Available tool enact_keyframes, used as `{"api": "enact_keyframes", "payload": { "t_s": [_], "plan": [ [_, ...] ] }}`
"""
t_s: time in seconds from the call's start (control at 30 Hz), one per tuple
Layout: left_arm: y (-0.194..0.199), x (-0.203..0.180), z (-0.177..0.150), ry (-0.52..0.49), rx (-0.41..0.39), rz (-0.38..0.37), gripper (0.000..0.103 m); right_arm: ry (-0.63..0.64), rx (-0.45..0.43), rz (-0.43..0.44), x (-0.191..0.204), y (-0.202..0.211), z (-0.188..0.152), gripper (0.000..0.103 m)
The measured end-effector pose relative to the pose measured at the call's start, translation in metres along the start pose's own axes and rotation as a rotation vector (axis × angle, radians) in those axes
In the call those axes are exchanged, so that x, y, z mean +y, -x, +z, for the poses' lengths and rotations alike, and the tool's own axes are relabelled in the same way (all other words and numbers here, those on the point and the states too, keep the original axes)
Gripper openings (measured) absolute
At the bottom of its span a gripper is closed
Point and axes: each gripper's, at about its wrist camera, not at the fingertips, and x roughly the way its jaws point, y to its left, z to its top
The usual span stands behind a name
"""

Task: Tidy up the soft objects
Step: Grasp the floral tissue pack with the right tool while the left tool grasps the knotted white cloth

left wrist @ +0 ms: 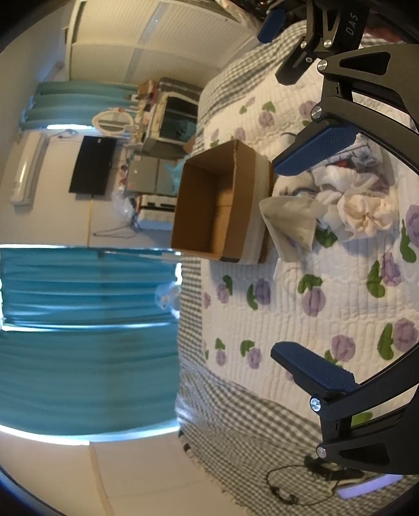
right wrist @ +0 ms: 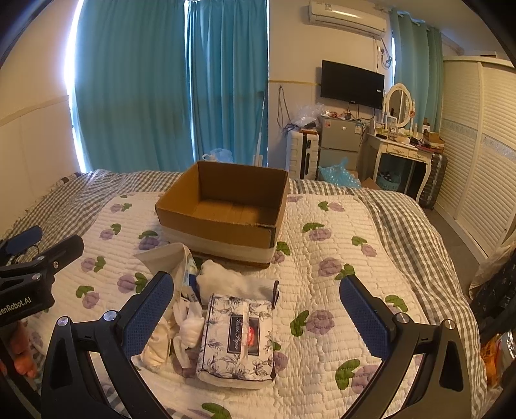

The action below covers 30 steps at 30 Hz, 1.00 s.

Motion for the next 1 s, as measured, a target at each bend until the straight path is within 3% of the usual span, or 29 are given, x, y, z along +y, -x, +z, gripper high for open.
{"api": "enact_keyframes", "payload": {
  "t_s": [0.13, 0.3, 0.57, 0.8, 0.93, 1.0],
  "plan": [
    [-0.017, -0.003, -0.012, -0.002, 0.060, -0.017, 0.103, -0.008, 0.051, 0.012, -0.004, -0.013, -0.010, 0.103],
    [-0.051, -0.011, -0.041, -0.011, 0.190, -0.049, 0.103, 0.012, 0.140, 0.024, -0.001, -0.040, -0.026, 0.103],
    [-0.094, -0.026, -0.084, -0.024, 0.430, -0.132, 0.083, 0.020, 0.264, 0.046, 0.001, -0.080, -0.055, 0.103],
    [-0.111, -0.026, -0.100, 0.005, 0.566, -0.219, 0.050, 0.009, 0.351, 0.082, 0.008, -0.104, -0.072, 0.103],
    [-0.114, -0.018, -0.101, 0.024, 0.581, -0.243, 0.032, 0.008, 0.405, 0.092, 0.014, -0.115, -0.080, 0.103],
    [-0.111, -0.013, -0.102, 0.033, 0.582, -0.246, 0.024, 0.003, 0.429, 0.093, 0.014, -0.119, -0.083, 0.096]
  ]
}}
